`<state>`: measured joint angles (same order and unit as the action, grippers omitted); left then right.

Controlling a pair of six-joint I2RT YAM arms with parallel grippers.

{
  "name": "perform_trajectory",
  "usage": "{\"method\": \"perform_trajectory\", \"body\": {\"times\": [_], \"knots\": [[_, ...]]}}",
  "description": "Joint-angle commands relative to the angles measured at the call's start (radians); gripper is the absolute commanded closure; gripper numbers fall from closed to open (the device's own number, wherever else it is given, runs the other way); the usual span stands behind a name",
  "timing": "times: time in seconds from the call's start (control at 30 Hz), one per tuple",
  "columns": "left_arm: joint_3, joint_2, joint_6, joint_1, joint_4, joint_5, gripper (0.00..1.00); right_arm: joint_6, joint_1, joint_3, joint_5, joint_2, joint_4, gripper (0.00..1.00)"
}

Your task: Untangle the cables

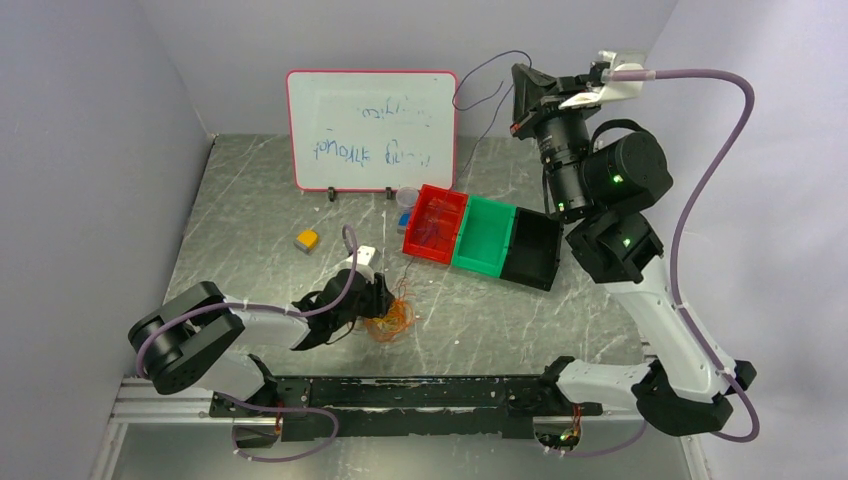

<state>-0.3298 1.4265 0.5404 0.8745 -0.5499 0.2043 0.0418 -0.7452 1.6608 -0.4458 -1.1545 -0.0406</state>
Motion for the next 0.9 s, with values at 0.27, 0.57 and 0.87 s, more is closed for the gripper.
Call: {"method": "perform_trajectory", "body": {"times": [0.27, 0.57, 0.87], "knots": [[0.023, -0.002, 0.016, 0.018, 0.020, 0.017, 0.52, 0.175, 0.005, 0.240, 0.017, -0.147, 0.155, 1.00], [0.021, 0.003, 0.017, 0.023, 0.027, 0.018, 0.53, 0.266, 0.005, 0.434, 0.037, -0.270, 0.244, 1.00], [0.026, -0.011, 0.028, 0.026, 0.045, 0.035, 0.55, 0.280, 0.005, 0.475, 0.050, -0.315, 0.261, 1.00]]}}
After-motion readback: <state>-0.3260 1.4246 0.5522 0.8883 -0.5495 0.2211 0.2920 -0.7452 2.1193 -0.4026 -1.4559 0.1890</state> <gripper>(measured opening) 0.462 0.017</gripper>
